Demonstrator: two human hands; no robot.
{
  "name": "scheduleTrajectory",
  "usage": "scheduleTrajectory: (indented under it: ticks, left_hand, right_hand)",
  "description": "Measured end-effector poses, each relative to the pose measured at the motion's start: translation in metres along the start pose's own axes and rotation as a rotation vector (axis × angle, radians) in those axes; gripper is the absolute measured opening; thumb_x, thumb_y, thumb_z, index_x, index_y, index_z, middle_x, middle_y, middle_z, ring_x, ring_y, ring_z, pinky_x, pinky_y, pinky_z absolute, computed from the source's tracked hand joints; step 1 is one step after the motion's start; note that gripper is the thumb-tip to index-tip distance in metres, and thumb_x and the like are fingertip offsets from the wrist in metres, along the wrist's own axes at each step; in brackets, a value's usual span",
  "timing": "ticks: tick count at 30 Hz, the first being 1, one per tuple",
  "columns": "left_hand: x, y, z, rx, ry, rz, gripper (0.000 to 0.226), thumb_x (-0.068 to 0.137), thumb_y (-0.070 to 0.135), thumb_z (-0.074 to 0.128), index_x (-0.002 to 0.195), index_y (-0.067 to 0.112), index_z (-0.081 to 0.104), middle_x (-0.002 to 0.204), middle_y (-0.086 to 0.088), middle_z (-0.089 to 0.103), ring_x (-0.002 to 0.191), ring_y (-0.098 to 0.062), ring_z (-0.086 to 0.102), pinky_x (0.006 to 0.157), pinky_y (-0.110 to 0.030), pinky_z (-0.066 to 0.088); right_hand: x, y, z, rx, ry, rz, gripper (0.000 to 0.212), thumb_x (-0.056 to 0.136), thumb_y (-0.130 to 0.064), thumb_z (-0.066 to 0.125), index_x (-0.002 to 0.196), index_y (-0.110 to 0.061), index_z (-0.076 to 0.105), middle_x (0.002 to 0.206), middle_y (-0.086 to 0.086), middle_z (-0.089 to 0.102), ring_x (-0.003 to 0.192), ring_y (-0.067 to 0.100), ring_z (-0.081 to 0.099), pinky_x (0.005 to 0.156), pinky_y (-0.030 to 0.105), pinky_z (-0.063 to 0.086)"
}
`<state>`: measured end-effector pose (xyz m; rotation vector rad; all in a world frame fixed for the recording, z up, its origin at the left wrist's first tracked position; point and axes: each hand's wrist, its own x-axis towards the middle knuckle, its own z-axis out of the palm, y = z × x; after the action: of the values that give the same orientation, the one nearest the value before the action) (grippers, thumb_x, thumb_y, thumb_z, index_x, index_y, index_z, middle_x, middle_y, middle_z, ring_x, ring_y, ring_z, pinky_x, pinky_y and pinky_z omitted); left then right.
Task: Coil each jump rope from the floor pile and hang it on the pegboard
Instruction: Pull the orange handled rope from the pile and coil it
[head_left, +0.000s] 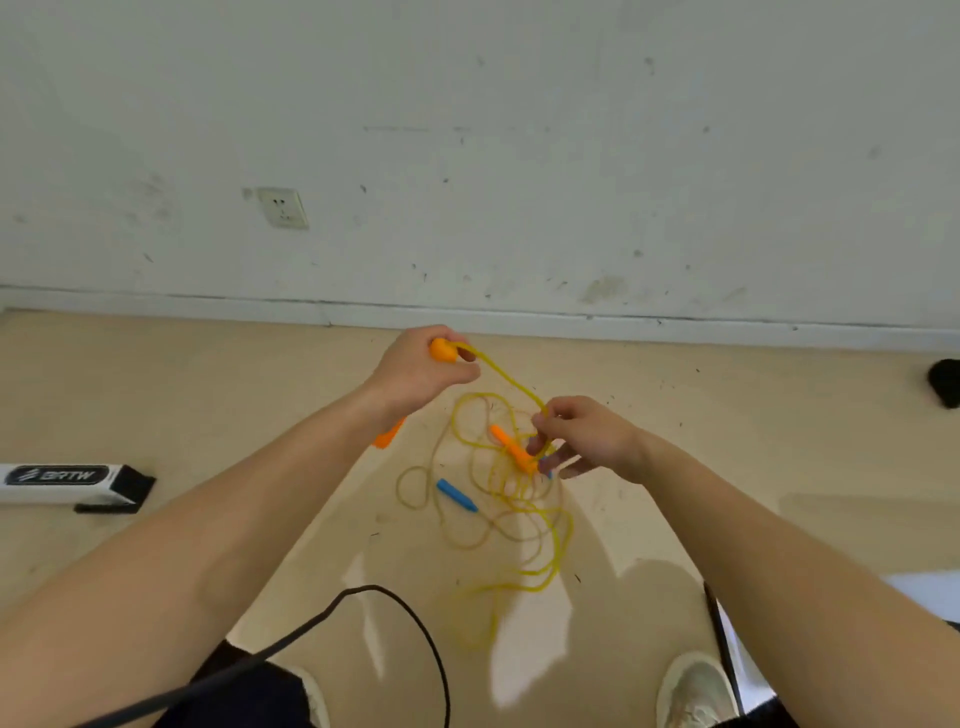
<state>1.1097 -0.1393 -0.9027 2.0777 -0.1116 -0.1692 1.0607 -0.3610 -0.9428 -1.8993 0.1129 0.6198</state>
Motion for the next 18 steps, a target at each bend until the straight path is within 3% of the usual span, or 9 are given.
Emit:
scheduleTrajectory:
  ticks: [3,6,9,11,14,18]
  left_hand:
    - [-0.025,-0.003,0.007,-0.065,-0.104,-0.064,0.017,0.081,0.016,0.079,0.097,0.017,0.072,0.062,0.006,0.058,0.047,-0.008,0.047,0.050,-0.025,0.037]
    - [-0.043,-0.005,0.018,-0.206,-0.360,-0.118,0.028,0.092,0.025,0.071,0.119,0.028,0.066,0.098,0.003,0.074,0.064,-0.011,0.059,0.055,-0.026,0.042]
    - [-0.052,0.001,0.028,-0.295,-0.564,-0.119,0.037,0.096,0.024,0.065,0.131,0.028,0.058,0.123,0.004,0.070,0.071,-0.014,0.060,0.054,-0.022,0.043]
    - [-0.055,0.001,0.035,-0.205,-0.531,-0.079,0.032,0.092,0.025,0.070,0.123,0.023,0.063,0.115,0.000,0.073,0.070,-0.015,0.060,0.054,-0.023,0.044]
    - [-0.053,-0.002,0.039,-0.179,-0.339,-0.096,0.015,0.092,0.020,0.069,0.098,0.007,0.068,0.086,-0.009,0.075,0.061,-0.017,0.056,0.050,-0.023,0.044]
    - [-0.041,0.010,0.035,-0.501,-0.201,-0.229,0.008,0.094,0.012,0.064,0.087,0.008,0.064,0.070,-0.009,0.066,0.048,-0.013,0.048,0.042,-0.022,0.038]
  right_hand:
    - [-0.016,-0.028,-0.006,0.206,0.095,-0.100,0.021,0.104,-0.023,0.050,0.092,-0.008,0.058,0.080,0.012,0.072,0.061,0.023,0.069,0.065,0.036,0.057]
    - [-0.031,-0.062,-0.011,0.433,0.086,-0.211,0.022,0.106,-0.022,0.045,0.093,-0.008,0.057,0.074,0.007,0.070,0.049,0.015,0.059,0.054,0.028,0.053]
    - [-0.042,-0.086,-0.012,0.617,0.092,-0.275,0.026,0.106,-0.023,0.044,0.090,-0.008,0.057,0.068,0.004,0.064,0.047,0.013,0.049,0.052,0.026,0.046]
    - [-0.046,-0.095,-0.010,0.715,0.095,-0.278,0.028,0.106,-0.024,0.044,0.089,-0.007,0.058,0.064,0.001,0.060,0.046,0.011,0.044,0.053,0.026,0.044]
    - [-0.046,-0.094,-0.009,0.743,0.153,-0.269,0.031,0.106,-0.029,0.045,0.094,-0.005,0.062,0.068,0.002,0.064,0.047,0.010,0.046,0.053,0.025,0.045]
    - [-0.033,-0.060,-0.007,0.585,0.340,-0.141,0.056,0.105,-0.053,0.028,0.109,-0.018,0.071,0.106,0.003,0.073,0.074,0.018,0.067,0.062,0.030,0.054]
